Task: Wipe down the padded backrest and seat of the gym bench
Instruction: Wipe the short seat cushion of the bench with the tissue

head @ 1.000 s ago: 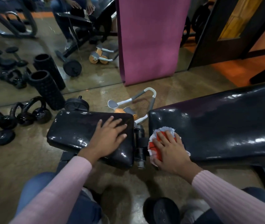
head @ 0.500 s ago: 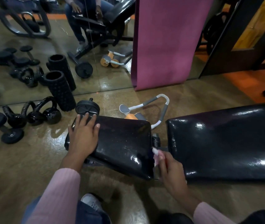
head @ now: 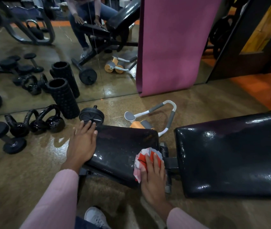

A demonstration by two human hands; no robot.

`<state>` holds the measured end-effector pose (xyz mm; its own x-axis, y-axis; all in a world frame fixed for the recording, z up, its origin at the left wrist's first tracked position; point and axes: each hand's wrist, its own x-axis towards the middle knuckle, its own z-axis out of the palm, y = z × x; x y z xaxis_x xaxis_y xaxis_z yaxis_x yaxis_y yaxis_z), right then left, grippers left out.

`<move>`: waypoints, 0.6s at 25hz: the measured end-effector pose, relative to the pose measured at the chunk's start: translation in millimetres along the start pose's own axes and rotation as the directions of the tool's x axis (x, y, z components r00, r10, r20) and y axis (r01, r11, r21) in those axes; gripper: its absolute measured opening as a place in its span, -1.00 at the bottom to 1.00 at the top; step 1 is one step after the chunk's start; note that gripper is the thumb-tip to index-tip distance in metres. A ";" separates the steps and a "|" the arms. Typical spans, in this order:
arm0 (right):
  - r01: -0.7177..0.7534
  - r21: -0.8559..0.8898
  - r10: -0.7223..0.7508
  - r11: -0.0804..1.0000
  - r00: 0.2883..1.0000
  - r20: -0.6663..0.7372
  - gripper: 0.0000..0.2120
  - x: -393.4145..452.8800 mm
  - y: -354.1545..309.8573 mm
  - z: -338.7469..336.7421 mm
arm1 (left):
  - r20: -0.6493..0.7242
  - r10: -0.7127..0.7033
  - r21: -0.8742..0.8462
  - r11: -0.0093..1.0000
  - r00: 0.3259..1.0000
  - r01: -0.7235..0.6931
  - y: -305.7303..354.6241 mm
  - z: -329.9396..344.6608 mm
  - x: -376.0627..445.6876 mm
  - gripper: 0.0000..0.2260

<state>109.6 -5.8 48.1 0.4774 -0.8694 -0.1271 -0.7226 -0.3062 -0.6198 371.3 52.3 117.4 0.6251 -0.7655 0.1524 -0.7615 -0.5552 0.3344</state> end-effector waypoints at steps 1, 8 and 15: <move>-0.016 -0.045 0.016 0.999 1.000 0.004 -0.27 5.2 -5.3 -2.0 | -0.012 0.006 0.022 1.000 1.000 -0.005 3.2 3.4 1.2 -0.59; 0.381 -0.126 -0.370 0.916 0.923 0.101 -0.47 -21.6 27.8 -3.6 | -0.039 0.002 0.054 0.999 0.999 0.000 8.7 3.9 -0.3 -0.59; 0.183 -0.139 -0.180 0.973 0.983 0.030 -0.37 25.4 0.9 3.5 | -0.058 0.006 0.110 0.994 0.998 0.000 3.9 5.9 -8.9 -0.60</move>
<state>122.8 -26.9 41.6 0.6145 -0.7881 -0.0361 -0.6855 -0.5108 -0.5188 361.7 55.1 111.9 0.6293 -0.7489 0.2076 -0.7755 -0.5877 0.2305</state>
